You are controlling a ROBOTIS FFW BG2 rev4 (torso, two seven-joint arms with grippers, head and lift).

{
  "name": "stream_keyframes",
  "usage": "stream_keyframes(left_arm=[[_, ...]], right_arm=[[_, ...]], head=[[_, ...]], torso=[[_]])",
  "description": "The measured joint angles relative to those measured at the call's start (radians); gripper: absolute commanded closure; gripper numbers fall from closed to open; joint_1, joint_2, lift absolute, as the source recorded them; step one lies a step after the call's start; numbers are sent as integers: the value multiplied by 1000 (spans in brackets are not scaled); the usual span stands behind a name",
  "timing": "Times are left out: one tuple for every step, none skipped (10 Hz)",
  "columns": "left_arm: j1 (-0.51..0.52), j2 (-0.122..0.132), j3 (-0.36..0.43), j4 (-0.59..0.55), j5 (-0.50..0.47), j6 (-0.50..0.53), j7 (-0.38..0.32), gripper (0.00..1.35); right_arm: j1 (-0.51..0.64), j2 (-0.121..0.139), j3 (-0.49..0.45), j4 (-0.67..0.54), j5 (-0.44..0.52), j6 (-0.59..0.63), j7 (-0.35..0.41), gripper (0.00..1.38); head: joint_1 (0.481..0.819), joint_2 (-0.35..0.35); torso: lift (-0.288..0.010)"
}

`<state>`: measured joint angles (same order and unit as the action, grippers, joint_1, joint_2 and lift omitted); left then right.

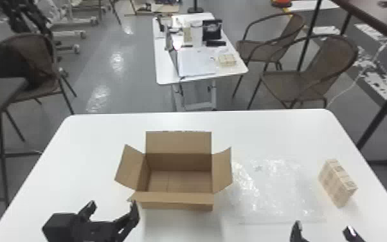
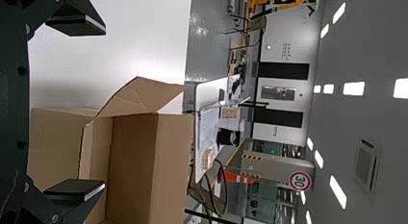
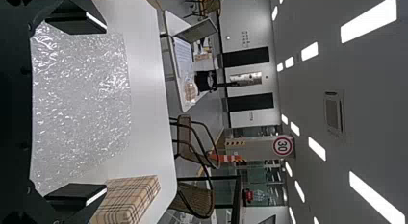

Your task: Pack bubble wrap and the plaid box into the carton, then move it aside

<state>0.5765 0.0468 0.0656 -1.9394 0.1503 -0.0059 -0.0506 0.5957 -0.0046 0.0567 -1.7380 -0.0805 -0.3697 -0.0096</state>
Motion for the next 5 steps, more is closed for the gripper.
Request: stream_keyframes(left_arm=[[-2,-2,0,0,-2,2,1,173],[-2,-6,1,-1,-5,4,1,173],[-2,-10,2,-3,-7,8,1,173],[-2,-10,3,-5,-6,11,1,197],[-2,-10,2,-6,-5,11,2,236]], right_arm=[[0,0,0,0,-1,0,0,127],[1,0,0,0,-1,0,0,127],[1,0,0,0,-1,1,0,127],[1,0,0,0,-2,2,0,127],[2,0,0,0,-2,2,-1,127]], head=[[695,77],[695,77],[695,77],[695,77],[695,77]], torso=[[-27],[-27],[-27],[-27],[-27]])
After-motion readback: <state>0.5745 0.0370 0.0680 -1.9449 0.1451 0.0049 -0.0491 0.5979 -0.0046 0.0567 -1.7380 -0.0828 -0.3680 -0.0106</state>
